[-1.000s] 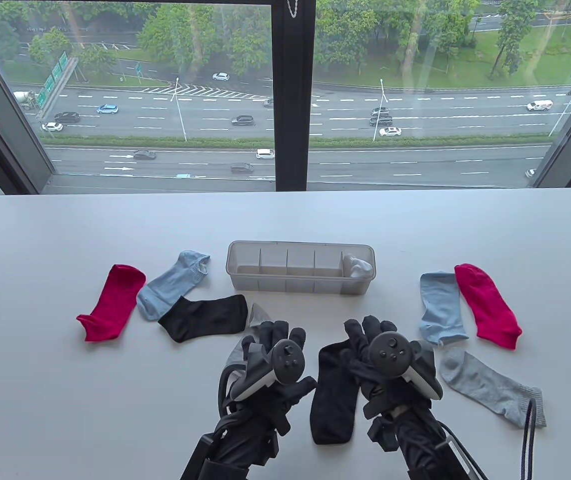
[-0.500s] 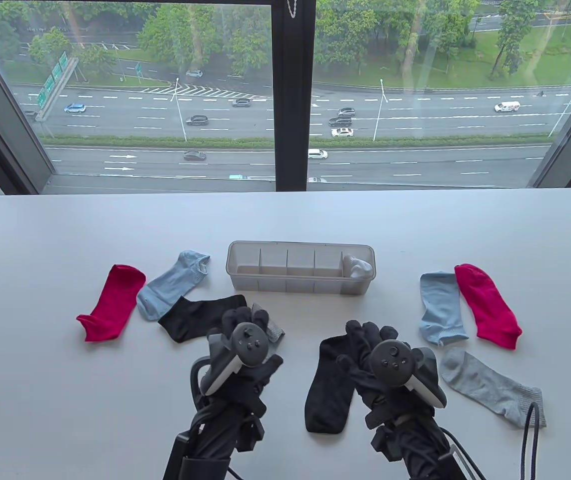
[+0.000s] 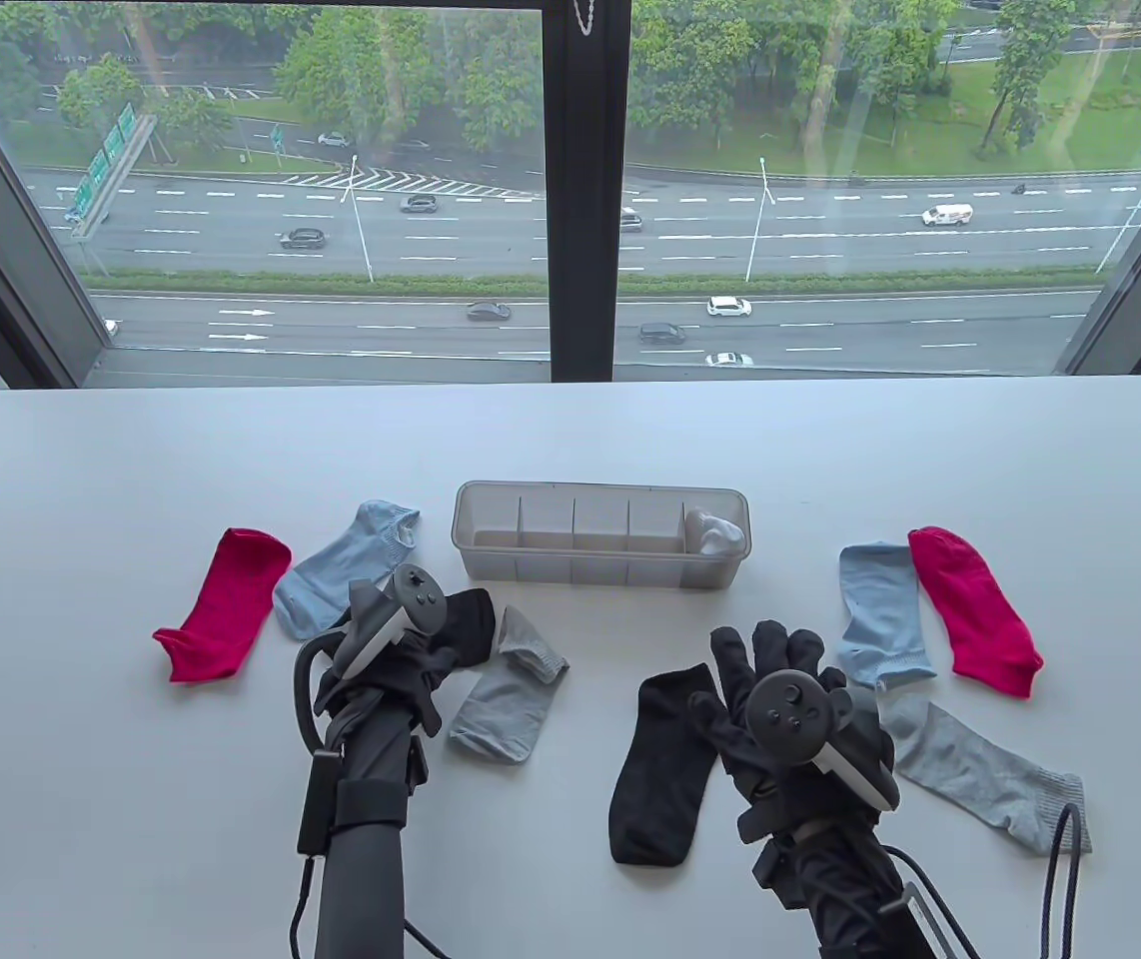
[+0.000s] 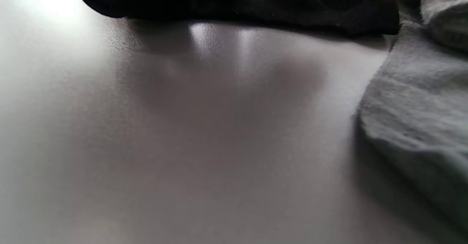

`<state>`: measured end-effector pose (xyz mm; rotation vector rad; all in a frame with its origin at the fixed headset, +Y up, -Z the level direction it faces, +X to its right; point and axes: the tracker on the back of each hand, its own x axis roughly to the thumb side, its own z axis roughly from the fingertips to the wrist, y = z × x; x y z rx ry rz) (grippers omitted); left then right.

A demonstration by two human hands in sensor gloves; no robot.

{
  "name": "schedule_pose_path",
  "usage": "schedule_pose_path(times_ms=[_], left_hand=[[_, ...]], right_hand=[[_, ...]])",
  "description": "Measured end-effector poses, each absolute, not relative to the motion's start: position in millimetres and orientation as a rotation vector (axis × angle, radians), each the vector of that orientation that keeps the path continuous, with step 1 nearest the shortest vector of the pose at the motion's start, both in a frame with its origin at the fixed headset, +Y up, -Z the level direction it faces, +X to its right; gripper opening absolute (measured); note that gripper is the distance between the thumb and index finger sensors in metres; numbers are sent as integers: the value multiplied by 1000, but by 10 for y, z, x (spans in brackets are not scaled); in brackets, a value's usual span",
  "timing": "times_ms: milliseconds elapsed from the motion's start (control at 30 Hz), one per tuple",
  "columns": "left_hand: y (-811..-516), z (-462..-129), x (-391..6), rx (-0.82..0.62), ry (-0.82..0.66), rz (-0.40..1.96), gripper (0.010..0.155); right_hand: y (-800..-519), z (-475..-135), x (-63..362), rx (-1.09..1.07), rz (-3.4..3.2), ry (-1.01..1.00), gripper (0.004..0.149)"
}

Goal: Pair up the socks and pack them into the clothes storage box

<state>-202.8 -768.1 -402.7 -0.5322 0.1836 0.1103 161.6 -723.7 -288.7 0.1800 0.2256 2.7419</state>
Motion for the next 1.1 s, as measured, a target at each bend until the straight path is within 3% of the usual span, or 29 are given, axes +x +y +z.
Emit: schedule_pose_path(times_ms=[100,400,567,667,767,900,1100], left_hand=[[-7699,-4094,-1957,-488,151,-13,73],[-7615,-4062,-1945,-368,145,25,44],[-7019,-3930,-1959,-230,103,205,47],[-6618,-3780,-1754,-118,-46,301,46],[-6448,-3607,-1404,-123,-218,435,45],[-6498,-3322,-890,-180,-396,679,45],[-6921,-3038,-506,-201,-502,1112,44]], right_hand=[[-7237,-2913,1613,177,2766,227,67],[-7288,-2889,1517,203,2747,269,67],[-7271,-2863,1436,217,2603,301,68],[-7247,-2867,1420,233,2544,315,73],[-7186,-2860,1444,245,2509,251,77],[-7056,-2834,1523,264,2408,128,84],[-7033,-2854,1791,384,2275,153,85]])
